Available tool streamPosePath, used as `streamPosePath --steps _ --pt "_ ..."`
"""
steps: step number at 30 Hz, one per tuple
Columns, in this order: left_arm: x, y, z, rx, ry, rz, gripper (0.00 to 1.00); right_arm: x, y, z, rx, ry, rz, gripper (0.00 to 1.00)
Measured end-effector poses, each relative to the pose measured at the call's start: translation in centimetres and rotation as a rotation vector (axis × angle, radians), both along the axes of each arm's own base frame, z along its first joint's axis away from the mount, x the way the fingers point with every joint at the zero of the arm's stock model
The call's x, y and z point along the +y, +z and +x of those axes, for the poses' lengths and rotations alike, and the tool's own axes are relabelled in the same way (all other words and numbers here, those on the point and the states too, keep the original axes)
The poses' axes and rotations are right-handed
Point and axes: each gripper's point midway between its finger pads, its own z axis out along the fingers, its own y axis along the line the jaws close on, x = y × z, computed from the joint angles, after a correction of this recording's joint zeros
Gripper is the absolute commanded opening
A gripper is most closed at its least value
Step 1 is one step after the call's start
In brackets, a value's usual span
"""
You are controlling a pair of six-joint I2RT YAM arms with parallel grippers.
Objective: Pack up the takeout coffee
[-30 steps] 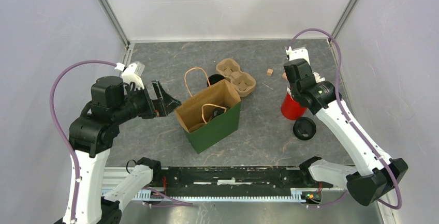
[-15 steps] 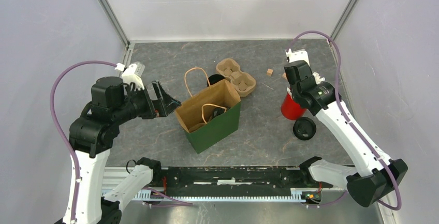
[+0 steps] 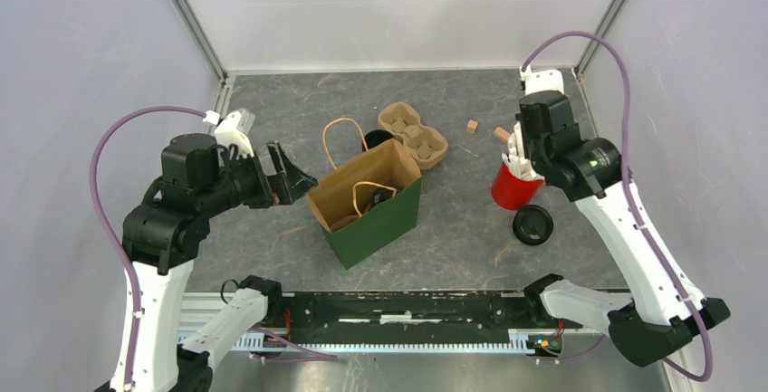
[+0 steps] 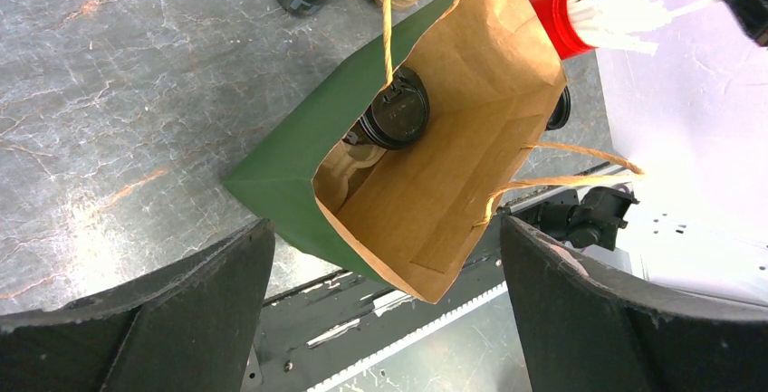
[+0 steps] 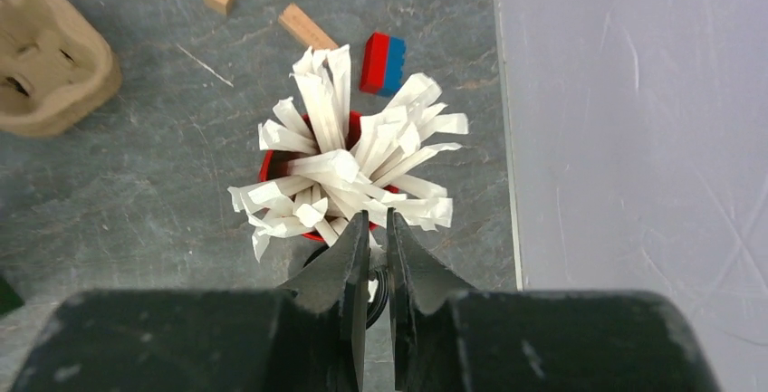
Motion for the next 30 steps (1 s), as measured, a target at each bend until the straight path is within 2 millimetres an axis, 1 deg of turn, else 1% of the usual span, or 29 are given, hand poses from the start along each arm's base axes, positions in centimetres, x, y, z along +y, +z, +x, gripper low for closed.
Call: streamPosePath --steps 5,12,14,16,20,24,26,27,30 --pt "0.0 0.0 0.0 0.001 0.000 0.000 1.00 -0.4 4.3 -0.6 -0.067 0.003 0.024 0.16" --pt "0.0 0.0 0.0 0.001 0.000 0.000 1.00 -0.8 12.7 -1.9 -0.241 0.029 0.102 0.15" --pt "0.0 0.0 0.0 0.001 0.000 0.000 1.00 -0.7 15.0 -2.5 -0.300 0.058 0.140 0.15" --pt "0.0 0.0 0.0 0.000 0.000 0.000 1.00 -0.4 16.8 -3.1 -0.356 0.097 0.181 0.14" --pt "0.0 0.2 0.0 -0.007 0.000 -0.002 1.00 0.8 19.4 -4.8 -0.454 0.204 0.275 0.13" --pt "0.0 0.7 0.0 -0.019 0.000 -0.005 1.00 2.4 21.7 -6.4 -0.556 0.322 0.379 0.16" --pt "0.0 0.8 -0.1 -0.023 0.000 -0.006 1.00 3.8 22.6 -7.1 -0.596 0.399 0.442 0.18" --pt "0.0 0.8 -0.1 -0.023 0.000 -0.006 1.00 4.8 22.9 -7.4 -0.609 0.450 0.479 0.20" --pt "0.0 0.8 -0.1 -0.023 0.000 -0.006 1.00 8.2 22.4 -7.5 -0.590 0.598 0.585 0.18"
